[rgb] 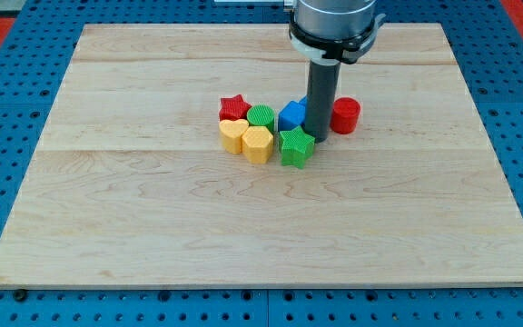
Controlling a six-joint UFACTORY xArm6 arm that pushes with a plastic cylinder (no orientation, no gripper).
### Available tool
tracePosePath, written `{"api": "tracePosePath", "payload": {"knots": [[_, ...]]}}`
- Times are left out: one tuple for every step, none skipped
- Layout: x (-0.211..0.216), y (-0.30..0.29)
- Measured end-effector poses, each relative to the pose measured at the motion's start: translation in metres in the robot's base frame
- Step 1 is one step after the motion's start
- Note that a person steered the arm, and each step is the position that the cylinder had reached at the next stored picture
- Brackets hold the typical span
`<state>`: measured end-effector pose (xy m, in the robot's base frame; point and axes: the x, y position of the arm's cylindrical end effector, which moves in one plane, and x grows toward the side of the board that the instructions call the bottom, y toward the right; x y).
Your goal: Point at the green star
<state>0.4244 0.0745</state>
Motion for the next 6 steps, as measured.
{"api": "tracePosePath", "payload": {"knots": [[0.011, 0.049], [0.04, 0.055], [0.044, 0.02], [0.043, -0.006], [0.04, -0.013], [0.036, -0.017]]}}
